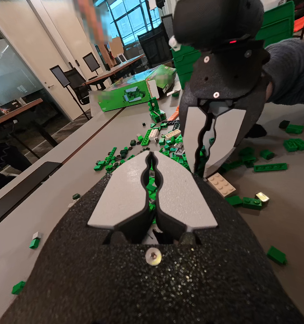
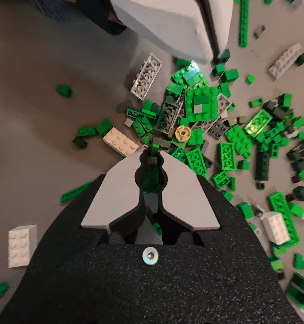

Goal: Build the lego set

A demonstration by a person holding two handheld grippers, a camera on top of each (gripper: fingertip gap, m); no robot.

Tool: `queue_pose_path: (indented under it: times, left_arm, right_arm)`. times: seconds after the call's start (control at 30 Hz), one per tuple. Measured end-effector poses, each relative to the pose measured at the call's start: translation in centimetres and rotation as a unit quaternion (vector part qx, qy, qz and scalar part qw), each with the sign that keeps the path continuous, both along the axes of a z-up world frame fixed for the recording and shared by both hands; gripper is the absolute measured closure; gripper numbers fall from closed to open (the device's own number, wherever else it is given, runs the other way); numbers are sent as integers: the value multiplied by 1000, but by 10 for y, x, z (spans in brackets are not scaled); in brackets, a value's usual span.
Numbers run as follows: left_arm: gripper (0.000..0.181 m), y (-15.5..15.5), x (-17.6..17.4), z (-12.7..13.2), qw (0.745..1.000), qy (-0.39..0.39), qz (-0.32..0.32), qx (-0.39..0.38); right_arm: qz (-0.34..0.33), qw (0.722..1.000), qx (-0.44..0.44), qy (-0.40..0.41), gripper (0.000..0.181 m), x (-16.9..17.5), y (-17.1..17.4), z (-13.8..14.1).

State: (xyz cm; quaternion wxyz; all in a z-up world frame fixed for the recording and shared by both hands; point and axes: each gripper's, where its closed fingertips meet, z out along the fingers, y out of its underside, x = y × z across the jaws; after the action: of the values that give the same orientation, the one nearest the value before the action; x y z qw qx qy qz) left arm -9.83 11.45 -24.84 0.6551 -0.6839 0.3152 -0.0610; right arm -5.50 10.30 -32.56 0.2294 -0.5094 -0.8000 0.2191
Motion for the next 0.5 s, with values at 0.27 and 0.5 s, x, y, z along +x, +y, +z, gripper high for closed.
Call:
queue_pose_path:
  times: [0.27,0.5]
  left_arm:
    - [155,-16,29,-15,990,11,-109,-88]
    - [169,-28,39,-20,978,-2,-164,-130]
  right_arm:
    - [127,935,251,215,172,-14,-6,54]
    - [163,895,334,248,173,-13,-11,63]
